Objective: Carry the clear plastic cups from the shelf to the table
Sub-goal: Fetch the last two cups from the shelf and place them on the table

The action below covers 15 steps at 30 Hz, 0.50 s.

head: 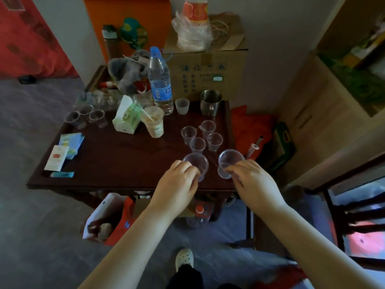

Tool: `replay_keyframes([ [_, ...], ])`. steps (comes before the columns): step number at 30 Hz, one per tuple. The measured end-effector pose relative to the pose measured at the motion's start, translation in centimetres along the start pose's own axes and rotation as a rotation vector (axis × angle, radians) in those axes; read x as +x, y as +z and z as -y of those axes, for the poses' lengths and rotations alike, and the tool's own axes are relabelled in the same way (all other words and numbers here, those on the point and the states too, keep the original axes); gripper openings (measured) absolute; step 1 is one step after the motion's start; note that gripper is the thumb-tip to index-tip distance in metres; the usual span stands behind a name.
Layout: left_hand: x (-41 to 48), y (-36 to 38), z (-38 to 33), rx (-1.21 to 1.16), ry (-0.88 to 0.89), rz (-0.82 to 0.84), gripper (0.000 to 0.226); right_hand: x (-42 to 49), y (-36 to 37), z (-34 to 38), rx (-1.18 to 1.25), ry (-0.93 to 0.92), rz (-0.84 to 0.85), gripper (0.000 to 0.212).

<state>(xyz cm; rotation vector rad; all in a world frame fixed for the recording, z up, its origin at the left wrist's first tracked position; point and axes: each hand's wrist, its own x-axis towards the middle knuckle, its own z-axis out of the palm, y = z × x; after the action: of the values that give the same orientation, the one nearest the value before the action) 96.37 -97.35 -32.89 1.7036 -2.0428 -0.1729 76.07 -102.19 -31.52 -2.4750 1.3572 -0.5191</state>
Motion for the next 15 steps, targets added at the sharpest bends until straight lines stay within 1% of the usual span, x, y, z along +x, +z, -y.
replay_keyframes([
  [4, 2.4, 2.8, 2.4, -0.042, -0.013, 0.102, 0.008, 2.2, 2.8, -1.5, 0.013, 0.062, 0.082, 0.03],
  [8, 4.1, 5.8, 3.5, -0.034, -0.053, 0.162, 0.008, 4.3, 5.3, -3.3, 0.025, 0.085, 0.159, 0.033],
  [15, 6.4, 9.7, 4.8, 0.018, -0.247, 0.19, 0.014, 7.2, 8.9, -6.2, 0.058, 0.131, 0.241, 0.04],
])
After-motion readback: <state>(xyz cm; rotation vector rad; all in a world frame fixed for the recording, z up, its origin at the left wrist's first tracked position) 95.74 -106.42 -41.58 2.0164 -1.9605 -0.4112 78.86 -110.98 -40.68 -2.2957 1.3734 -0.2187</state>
